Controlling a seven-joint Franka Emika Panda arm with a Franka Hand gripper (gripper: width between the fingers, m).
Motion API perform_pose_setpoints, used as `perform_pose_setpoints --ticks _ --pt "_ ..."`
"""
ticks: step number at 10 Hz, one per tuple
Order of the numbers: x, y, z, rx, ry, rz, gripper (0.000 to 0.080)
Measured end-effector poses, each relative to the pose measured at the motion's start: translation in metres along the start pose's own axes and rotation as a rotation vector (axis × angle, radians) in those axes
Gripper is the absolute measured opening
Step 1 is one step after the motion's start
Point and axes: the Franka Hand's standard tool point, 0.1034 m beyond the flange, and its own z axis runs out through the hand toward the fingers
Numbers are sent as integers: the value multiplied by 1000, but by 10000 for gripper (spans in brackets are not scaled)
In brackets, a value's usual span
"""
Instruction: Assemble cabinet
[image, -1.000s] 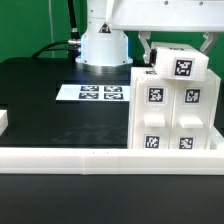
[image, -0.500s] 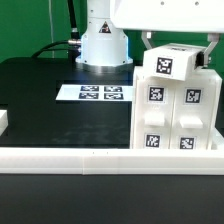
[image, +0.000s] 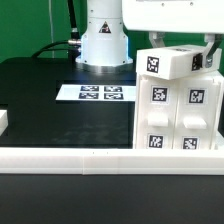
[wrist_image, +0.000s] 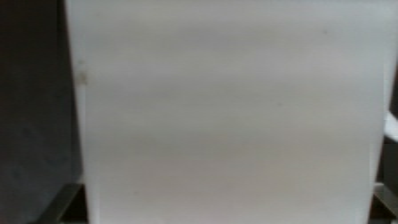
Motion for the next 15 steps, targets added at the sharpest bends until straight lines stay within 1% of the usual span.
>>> perform_pose_setpoints --ticks 2,3,4,5,6,7,8,10,13,14,15 --pt "0 -1 0 7 -8 100 560" --pt "0 -1 0 7 -9 96 560" --pt "-1 -1 0 8 -11 92 624" --pt "-1 -1 0 8 -13 88 760" --pt "-1 -2 -2 10 -15 83 760" --pt "-1 -3 -8 16 -22 78 787" --pt "-3 -6 -16 28 -33 81 797" --pt "-3 -10 -25 45 -33 76 797" --pt "-4 -10 -24 45 -32 28 797" --pt "-4 -10 -24 40 -29 -20 797" --pt "-5 -11 -24 20 -30 -175 797"
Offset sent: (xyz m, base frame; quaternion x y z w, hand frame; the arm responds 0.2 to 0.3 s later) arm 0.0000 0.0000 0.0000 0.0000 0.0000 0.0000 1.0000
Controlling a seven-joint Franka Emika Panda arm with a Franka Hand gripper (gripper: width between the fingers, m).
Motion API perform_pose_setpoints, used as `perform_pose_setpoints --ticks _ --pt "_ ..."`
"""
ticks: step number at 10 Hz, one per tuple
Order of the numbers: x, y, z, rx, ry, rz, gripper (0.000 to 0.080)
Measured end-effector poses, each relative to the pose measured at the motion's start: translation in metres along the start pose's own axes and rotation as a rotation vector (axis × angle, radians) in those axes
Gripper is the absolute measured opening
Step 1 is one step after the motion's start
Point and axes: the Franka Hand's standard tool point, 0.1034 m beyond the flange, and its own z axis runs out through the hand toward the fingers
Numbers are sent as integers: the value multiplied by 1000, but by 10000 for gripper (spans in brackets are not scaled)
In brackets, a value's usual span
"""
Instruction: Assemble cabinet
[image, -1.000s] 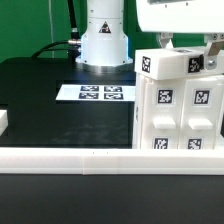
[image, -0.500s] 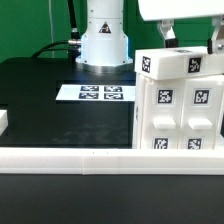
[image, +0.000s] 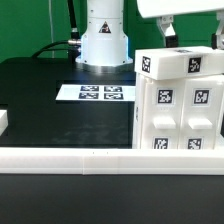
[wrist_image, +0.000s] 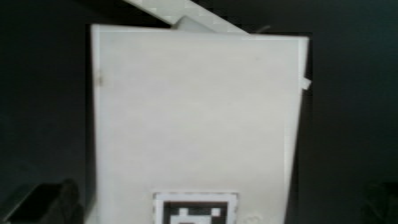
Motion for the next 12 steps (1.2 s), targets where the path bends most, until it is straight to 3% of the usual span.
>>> perform_pose_setpoints --ticks 3,9,12 --pt "0 -4 -3 -13 -21 -267 797" --pt "1 -4 -3 -11 -20 -634 797" --pt "3 -5 -6 -32 -21 -1003 797"
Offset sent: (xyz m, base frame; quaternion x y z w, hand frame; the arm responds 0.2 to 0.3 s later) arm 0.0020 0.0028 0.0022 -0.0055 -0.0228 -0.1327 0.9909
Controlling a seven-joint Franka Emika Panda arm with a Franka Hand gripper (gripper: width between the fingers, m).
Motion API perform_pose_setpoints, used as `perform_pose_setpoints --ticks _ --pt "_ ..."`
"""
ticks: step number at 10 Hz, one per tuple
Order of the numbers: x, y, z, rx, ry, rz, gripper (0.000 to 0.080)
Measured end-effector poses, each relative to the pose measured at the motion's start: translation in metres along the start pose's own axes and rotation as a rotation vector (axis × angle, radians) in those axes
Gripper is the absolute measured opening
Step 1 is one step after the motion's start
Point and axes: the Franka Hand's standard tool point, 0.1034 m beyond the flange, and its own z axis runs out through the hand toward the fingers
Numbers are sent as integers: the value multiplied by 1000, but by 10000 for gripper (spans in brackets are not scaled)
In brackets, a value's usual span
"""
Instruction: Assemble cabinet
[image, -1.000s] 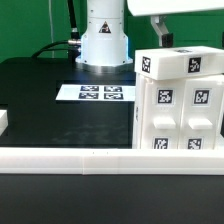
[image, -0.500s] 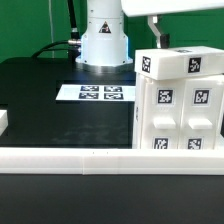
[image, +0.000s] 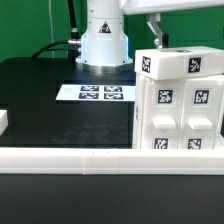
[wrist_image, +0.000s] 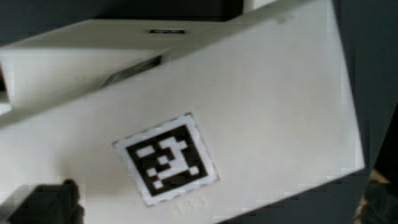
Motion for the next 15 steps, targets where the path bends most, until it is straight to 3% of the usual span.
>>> perform_pose_setpoints --ticks 7,15 --pt "0 7 0 -20 -20 -532 797" --pt "-2 13 2 -75 -73 -1102 797"
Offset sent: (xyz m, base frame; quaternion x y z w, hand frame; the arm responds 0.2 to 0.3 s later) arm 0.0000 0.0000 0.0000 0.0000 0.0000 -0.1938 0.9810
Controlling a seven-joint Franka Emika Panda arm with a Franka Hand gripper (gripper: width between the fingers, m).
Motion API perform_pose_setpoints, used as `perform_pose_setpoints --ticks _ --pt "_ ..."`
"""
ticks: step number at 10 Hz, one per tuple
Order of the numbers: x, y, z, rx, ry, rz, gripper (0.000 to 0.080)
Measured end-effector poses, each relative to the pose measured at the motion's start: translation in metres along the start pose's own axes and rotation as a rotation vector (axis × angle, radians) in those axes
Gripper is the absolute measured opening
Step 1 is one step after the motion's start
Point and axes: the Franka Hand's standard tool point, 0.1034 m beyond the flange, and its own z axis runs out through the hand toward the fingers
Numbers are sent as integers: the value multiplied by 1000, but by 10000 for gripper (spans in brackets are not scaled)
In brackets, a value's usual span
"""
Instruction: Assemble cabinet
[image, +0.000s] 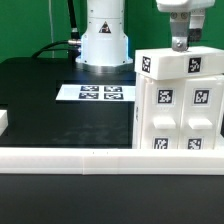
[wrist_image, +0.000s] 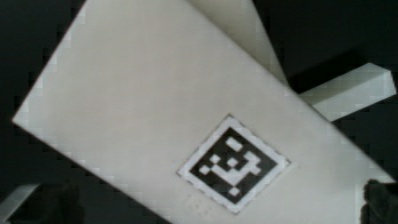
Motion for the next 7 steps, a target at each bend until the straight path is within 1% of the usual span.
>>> perform_pose_setpoints --ticks 4,7 --pt "-7 2 6 -4 -39 -290 797" --pt "-11 3 9 -2 -59 -431 797"
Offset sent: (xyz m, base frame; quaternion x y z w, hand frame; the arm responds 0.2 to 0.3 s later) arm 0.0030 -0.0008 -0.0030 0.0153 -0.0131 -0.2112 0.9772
